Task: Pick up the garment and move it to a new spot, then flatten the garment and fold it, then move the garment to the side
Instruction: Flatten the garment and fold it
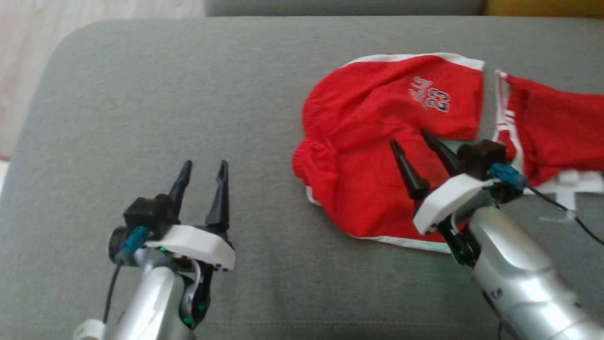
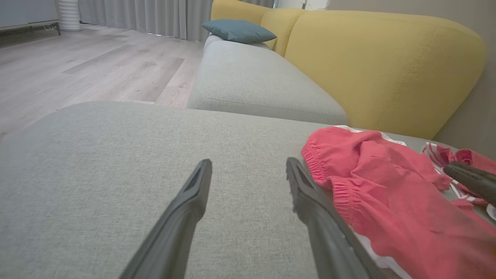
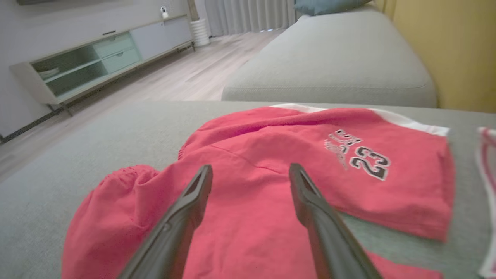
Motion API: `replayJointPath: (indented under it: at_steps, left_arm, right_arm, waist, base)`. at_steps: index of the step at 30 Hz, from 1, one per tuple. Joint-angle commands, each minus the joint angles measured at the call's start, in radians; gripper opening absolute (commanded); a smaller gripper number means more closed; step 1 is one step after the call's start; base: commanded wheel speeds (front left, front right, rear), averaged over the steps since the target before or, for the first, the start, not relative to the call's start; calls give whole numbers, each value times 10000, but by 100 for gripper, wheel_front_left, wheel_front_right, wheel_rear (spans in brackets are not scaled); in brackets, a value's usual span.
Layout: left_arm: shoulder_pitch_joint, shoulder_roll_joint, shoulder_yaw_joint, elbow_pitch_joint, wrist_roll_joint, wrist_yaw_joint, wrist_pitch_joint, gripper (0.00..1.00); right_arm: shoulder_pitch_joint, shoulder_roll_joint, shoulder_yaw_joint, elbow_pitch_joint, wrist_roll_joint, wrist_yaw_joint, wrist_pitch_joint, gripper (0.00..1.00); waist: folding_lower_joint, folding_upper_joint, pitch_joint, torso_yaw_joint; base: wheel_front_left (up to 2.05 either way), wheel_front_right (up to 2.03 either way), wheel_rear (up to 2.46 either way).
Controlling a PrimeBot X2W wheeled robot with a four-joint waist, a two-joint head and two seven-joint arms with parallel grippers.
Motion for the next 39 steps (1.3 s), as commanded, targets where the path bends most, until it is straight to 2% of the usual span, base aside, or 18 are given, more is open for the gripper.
replayJointPath:
  at_steps: [1,5,9,16,19,26,33,39]
  left_arm:
    - [-459,176,484,-246,140,-73,-53,100]
    - [-382,211,792,-228,230,-195,-53,100]
    - [-268,214,1021,-244,321,-363,-53,100]
    - [-109,193,1157,-207,457,-753,-53,100]
    - [-66,176,1129,-151,524,-970,-53,100]
    - [-169,240,762,122,887,-1347,-53,100]
    - [-958,872,-562,1517,1721,-1575,58,100]
    - [-1915,1125,-1582,2746,1517,-1635,203,100]
  right_arm:
    - [369,-28,-271,-515,-204,31,-127,100]
    - [1490,-111,-1965,-1893,-1039,31,-133,100]
    - [2990,97,-3386,-3454,-2218,31,-135,100]
    - [4893,885,-4693,-4917,-3629,31,-136,100]
    - [5343,1121,-4925,-5242,-4325,31,-136,100]
    - [5464,1417,-5190,-5584,-4644,31,-14,100]
    - [5402,1474,-5340,-5815,-4742,31,163,100]
    - [5244,1499,-5312,-5905,-4726,31,225,100]
  waist:
    - [0,0,-109,-428]
    - [0,0,-213,-795]
    - [0,0,-298,-1034]
    - [0,0,-399,-1210]
    - [0,0,-420,-1247]
    - [0,0,-394,-1265]
    - [0,0,-209,-1330]
    - [0,0,109,-1626]
  base:
    - [0,0,0]
    - [0,0,0]
    - [0,0,0]
    - [0,0,0]
    - [0,0,0]
    - [0,0,0]
    - [0,0,0]
    - [0,0,0]
